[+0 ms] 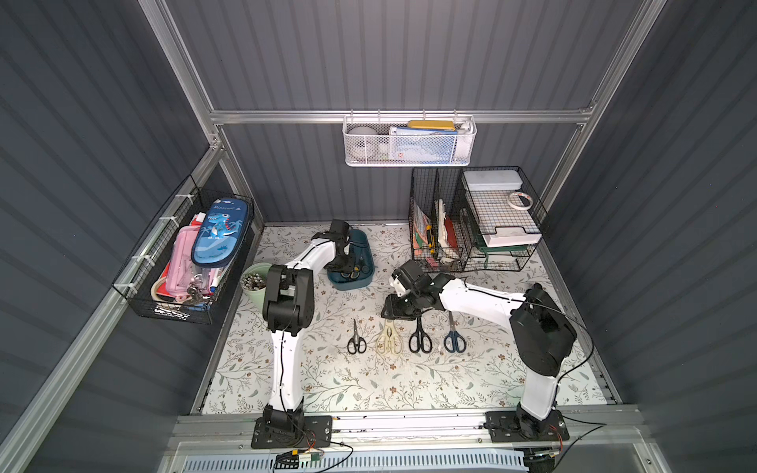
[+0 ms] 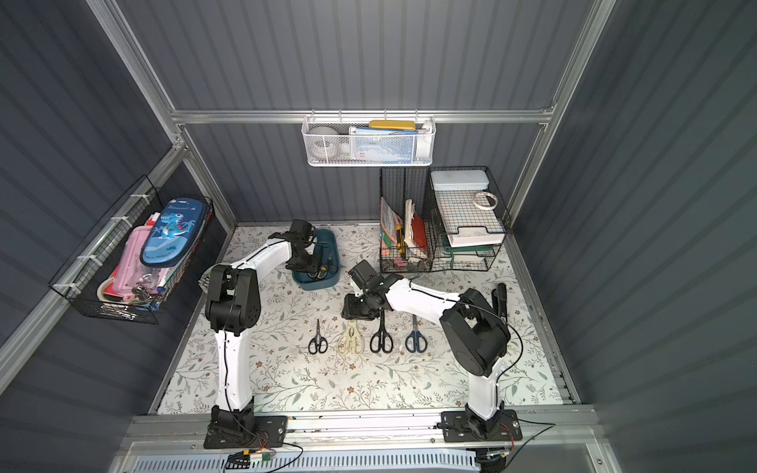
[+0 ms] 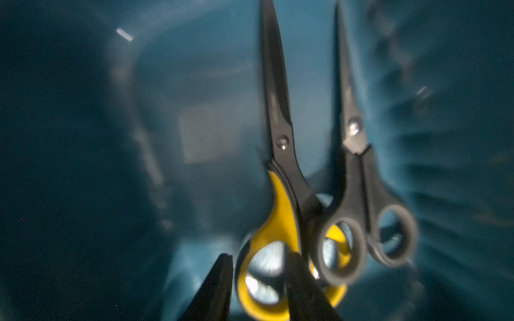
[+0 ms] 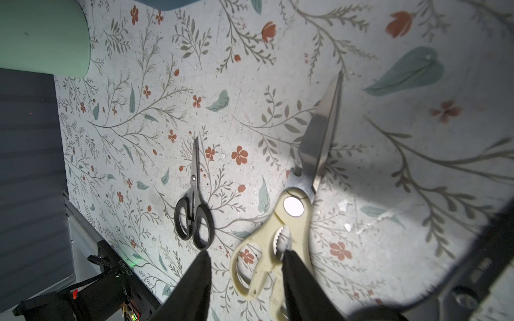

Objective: Take the scissors out of the storage box
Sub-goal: Pick up the scissors from the storage box.

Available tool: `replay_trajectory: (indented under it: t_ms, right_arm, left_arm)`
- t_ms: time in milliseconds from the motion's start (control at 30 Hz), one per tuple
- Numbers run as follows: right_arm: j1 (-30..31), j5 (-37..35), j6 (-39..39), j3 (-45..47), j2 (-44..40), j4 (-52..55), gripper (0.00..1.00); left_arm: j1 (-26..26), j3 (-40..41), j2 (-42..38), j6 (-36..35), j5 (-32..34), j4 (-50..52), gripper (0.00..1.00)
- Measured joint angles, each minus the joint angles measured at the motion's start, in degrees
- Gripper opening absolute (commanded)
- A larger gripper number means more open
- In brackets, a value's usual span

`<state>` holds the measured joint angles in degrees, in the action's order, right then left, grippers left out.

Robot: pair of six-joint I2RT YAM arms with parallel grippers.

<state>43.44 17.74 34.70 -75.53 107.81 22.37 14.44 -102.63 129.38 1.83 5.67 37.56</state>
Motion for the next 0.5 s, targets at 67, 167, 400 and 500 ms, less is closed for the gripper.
replay_trajectory:
  t_ms: [67, 167, 400, 500]
  right_arm:
    - [0.0, 0.1, -0.2, -0.5, 0.3, 0.0, 0.46]
    - [0.0, 0.1, -0.6, -1.1, 0.3, 0.1, 0.46]
    - [0.0, 0.5, -1.0, -1.5, 0.3, 0.0, 0.46]
    - [0.0, 0.5, -1.2, -1.5, 0.3, 0.1, 0.46]
  left_arm:
    - [0.1, -0.1, 1.1, 0.1, 0.4, -0.2, 0.33]
    - [0.2, -0.5, 1.4, 0.6, 0.4, -0.7, 0.22]
    - [0.2, -0.8, 1.6, 1.2, -1.1, -1.7, 0.0]
    - [0.1, 0.2, 0.5, 1.8, -1.4, -2.6, 0.0]
